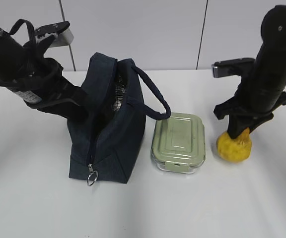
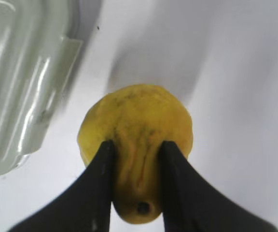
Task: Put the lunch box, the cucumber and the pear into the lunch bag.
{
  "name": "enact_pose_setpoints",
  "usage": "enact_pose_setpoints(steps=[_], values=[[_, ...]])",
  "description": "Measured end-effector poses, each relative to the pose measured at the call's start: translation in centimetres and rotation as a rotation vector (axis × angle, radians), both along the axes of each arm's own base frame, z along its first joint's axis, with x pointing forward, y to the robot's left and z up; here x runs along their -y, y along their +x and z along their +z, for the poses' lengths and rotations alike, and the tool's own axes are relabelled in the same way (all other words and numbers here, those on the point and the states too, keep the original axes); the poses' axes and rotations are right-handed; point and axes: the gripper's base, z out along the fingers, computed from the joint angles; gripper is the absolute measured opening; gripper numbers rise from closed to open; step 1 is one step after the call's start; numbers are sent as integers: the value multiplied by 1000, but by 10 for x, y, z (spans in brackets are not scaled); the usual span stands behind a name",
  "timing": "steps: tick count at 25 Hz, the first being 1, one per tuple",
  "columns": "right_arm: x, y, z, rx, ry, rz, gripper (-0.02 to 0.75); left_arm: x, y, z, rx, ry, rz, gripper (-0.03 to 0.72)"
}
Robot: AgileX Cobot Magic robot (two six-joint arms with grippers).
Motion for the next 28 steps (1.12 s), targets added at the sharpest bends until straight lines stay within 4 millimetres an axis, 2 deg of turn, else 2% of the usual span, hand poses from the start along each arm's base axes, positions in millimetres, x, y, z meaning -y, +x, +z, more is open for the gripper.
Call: enact_pose_setpoints(steps=[2,4,7,11,14,16,20,23,28], values=[[0,-5,22,59,14,6,183,0,0,0,0,0,0,1],[-1,-11,52,129,45,24,182,0,0,0,0,0,0,1],[-12,-18,95,230,167,81,182,0,0,0,1,2,0,1],[-51,-23,134,330,349,206,182,-1,0,0,4,10,-4,1],[-87,-28,149,376,407,302,182,-1,0,-1,7,17,-7,1],[-108,-27,153,402,432,348,181,-1,0,-1,7,17,-7,1],[-151,-21,143,415,463,420,179,-1,0,0,8,17,-7,1],[-165,-12,131,405,470,426,179,-1,0,0,7,18,-7,1],[-170,8,91,330,390,393,179,-1,0,0,8,20,-9,1]])
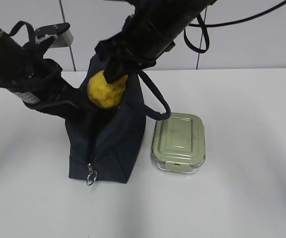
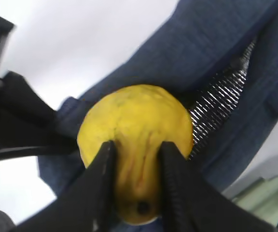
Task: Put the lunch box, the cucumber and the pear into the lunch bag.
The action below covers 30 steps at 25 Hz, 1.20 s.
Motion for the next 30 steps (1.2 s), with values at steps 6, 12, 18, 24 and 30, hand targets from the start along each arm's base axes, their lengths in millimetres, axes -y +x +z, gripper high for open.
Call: enact_pose_setpoints(steps=[6,12,18,24,30], values=[[6,8,-22,-36,-127,-44,180,0,0,0,0,0,0,1],[3,8,-21,-46,-85,-54,440,0,0,0,0,0,0,1],[11,8,-9,-29,-51,-79,557,0,0,0,1,0,0,1],[76,-4,5,-36,-15,-235,536,0,0,0,0,0,0,1],[155,-30,-52,-210,208,-424,536,0,0,0,-1,0,-1,1]])
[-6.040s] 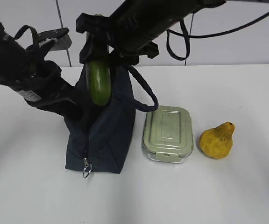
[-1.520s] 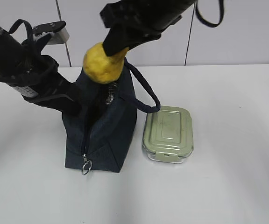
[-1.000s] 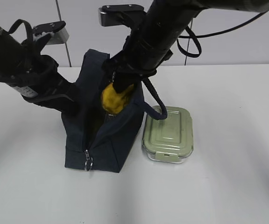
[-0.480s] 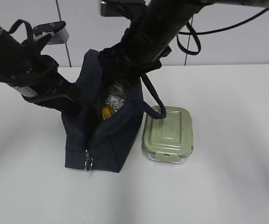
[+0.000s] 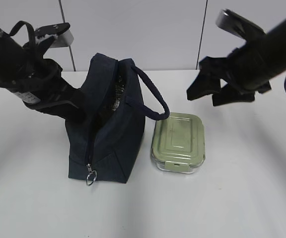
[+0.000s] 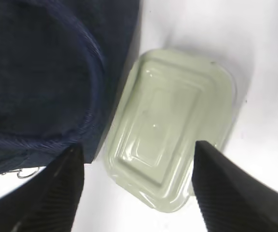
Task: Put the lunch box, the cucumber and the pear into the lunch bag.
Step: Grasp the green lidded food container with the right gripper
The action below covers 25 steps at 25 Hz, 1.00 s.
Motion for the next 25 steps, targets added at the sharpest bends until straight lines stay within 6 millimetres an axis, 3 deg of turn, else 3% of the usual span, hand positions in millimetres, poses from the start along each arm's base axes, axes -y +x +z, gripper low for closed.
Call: enact_pose_setpoints(steps=[5,8,11,17,25], values=[[51,-13,-39,-56,172,-127,536,0,0,0,0,1,-1,1],[64,-10,-56,-88,259,-120,537,0,0,0,0,1,-1,1],[63,-4,-76,-114,373,-79,537,0,0,0,-1,1,-1,1],[62,1,-110,-164,413,-52,537,0,0,0,-1,1,-1,1],[60,3,-128,-160,418,-41,538,0,0,0,-5,2,-3,1]])
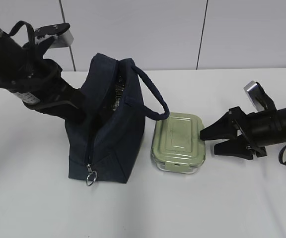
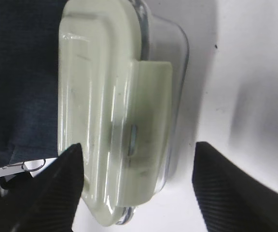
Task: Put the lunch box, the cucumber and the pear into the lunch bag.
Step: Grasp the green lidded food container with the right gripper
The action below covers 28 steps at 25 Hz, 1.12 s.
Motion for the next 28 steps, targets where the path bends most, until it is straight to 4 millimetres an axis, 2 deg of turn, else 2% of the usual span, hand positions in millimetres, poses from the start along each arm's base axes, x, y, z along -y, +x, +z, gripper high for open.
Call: enact_pose_setpoints(steps=[6,14,22,28], values=[[-6,7,2,37,-3,4,594,0,0,0,0,0,0,1],[-6,10,3,45,-6,-12,601,0,0,0,0,0,0,1],[-24,12,1,54,-40,0,601,0,0,0,-1,0,0,1],[-26,14,-4,42,-34,-24,601,0,0,0,-1,1,-1,1]])
